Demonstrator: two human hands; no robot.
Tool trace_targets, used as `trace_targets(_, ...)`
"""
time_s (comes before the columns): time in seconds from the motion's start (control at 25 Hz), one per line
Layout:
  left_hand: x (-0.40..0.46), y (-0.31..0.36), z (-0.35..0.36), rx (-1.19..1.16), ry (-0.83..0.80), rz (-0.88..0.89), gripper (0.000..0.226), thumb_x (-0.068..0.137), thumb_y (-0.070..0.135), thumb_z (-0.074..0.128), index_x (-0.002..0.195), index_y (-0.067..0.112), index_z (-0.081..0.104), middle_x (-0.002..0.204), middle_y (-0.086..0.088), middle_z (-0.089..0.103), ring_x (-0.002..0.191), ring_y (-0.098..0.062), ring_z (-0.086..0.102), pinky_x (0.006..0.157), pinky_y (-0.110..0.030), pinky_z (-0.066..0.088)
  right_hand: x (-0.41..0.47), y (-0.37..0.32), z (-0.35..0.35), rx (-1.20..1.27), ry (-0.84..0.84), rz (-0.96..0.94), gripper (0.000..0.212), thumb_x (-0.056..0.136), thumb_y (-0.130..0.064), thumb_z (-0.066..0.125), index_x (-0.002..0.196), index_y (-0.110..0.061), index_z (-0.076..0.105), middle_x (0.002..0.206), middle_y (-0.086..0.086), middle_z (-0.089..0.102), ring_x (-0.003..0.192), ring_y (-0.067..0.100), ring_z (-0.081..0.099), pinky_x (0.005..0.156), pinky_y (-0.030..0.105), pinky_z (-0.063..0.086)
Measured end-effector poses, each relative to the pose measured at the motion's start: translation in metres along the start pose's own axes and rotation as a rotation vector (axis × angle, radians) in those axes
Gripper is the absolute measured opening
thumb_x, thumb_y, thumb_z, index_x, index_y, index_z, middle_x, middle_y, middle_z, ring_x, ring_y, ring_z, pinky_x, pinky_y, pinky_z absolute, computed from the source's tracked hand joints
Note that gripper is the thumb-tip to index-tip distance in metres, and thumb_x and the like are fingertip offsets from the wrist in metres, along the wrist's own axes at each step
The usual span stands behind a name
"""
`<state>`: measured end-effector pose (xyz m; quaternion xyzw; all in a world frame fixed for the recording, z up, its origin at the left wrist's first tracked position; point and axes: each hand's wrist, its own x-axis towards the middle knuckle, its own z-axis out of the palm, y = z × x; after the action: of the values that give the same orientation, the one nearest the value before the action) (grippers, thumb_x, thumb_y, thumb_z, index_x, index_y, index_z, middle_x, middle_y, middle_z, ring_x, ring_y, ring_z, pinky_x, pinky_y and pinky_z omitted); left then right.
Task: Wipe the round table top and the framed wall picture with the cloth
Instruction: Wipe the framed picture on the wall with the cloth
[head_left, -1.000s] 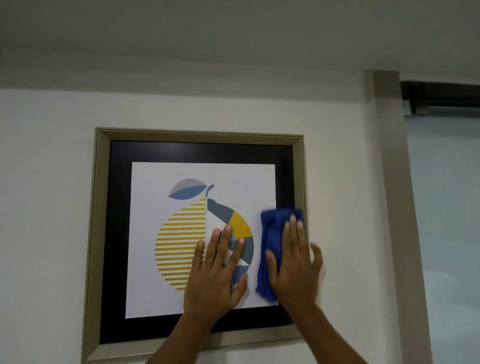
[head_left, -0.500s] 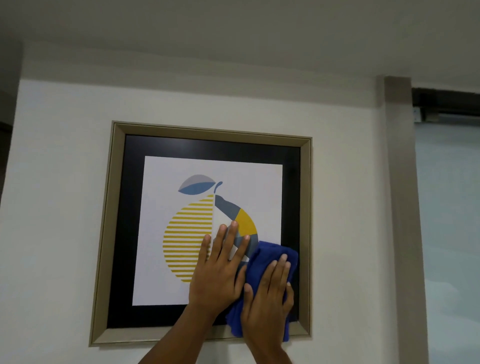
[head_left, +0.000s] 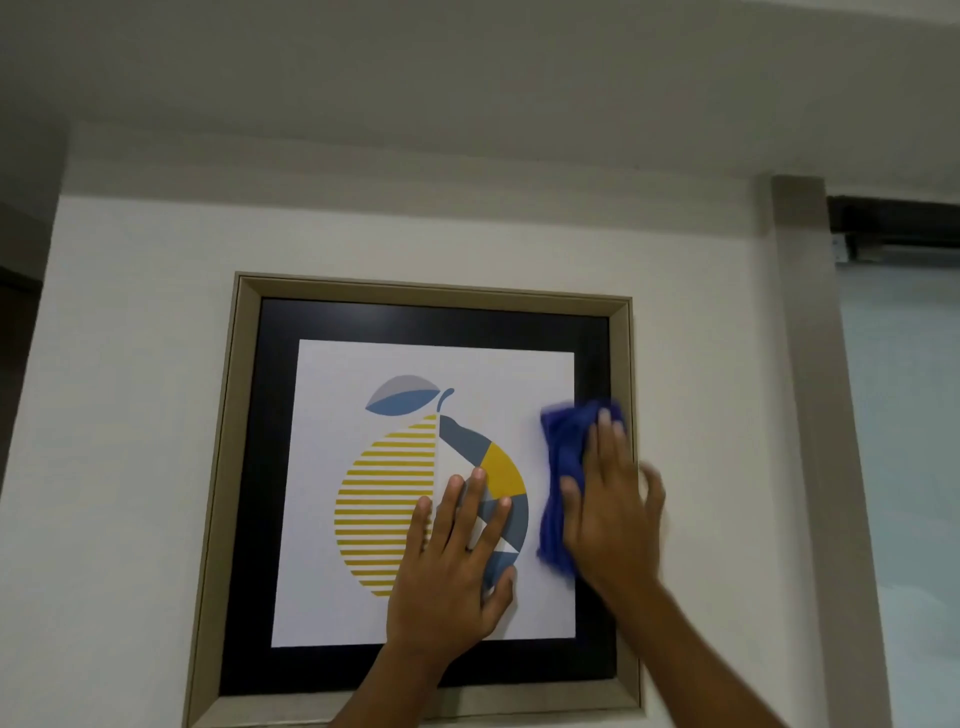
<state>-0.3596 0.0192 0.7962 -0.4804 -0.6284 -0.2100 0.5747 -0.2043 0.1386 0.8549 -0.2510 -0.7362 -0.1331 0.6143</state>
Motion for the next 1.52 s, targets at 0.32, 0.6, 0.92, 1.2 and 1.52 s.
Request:
trace_targets(0.32,0.000,0.001,-0.002,0.014,0.003,0.009,0.073,0.096,0.055,0.042,0.158,0.022,0.024,0.168,-0.012,0.015,0.155,-0.032,0.012,0.124,-0.053,0.012,0.042,-0.002,0.001,0.004,0.070,0.032,0.062,0.101,-0.040,0.028,0.153,-0.007,0.020,0.162,0.011,0.019,0.148,0.023,0.020,0.112,0.042,0.020)
trace_targets(0.6,0.001,0.002,0.000,0.019,-0.011,0.009,0.068,0.100,0.052,0.029,0.159,0.021,0.018,0.168,-0.014,0.012,0.156,-0.033,0.008,0.124,-0.054,0.009,-0.108,-0.032,0.033,0.148,0.019,0.158,0.068,0.099,-0.041,0.031,0.156,-0.012,0.006,0.163,0.012,0.014,0.150,0.024,0.016,0.112,0.046,0.027)
trace_targets(0.92,0.000,-0.001,0.002,0.024,-0.013,0.016,0.073,0.097,0.057,0.035,0.159,0.022,0.020,0.169,-0.013,0.013,0.155,-0.032,0.010,0.124,-0.054,0.011,-0.125,-0.001,0.034,-0.049,-0.106,0.133,0.063,0.102,-0.044,0.015,0.151,-0.006,0.029,0.159,0.012,0.026,0.143,0.025,0.031,0.113,0.041,0.017)
trace_targets(1.2,-0.001,-0.001,0.007,0.027,0.037,0.032,0.077,0.094,0.056,0.044,0.159,0.022,0.021,0.169,-0.013,0.011,0.155,-0.033,0.012,0.124,-0.055,0.010,-0.057,0.007,0.012,-0.063,-0.063,0.040,0.059,0.100,-0.037,0.022,0.151,-0.008,0.031,0.158,0.010,0.031,0.145,0.022,0.029,0.113,0.043,0.014)
trace_targets(1.52,0.001,0.000,0.002,0.026,0.016,0.029,0.073,0.096,0.054,0.040,0.159,0.021,0.022,0.168,-0.014,0.013,0.155,-0.033,0.011,0.124,-0.055,0.010,0.084,-0.002,-0.011,-0.078,0.014,0.012,0.059,0.101,-0.037,0.022,0.154,-0.010,0.019,0.162,0.007,0.021,0.149,0.019,0.016,0.113,0.038,0.009)
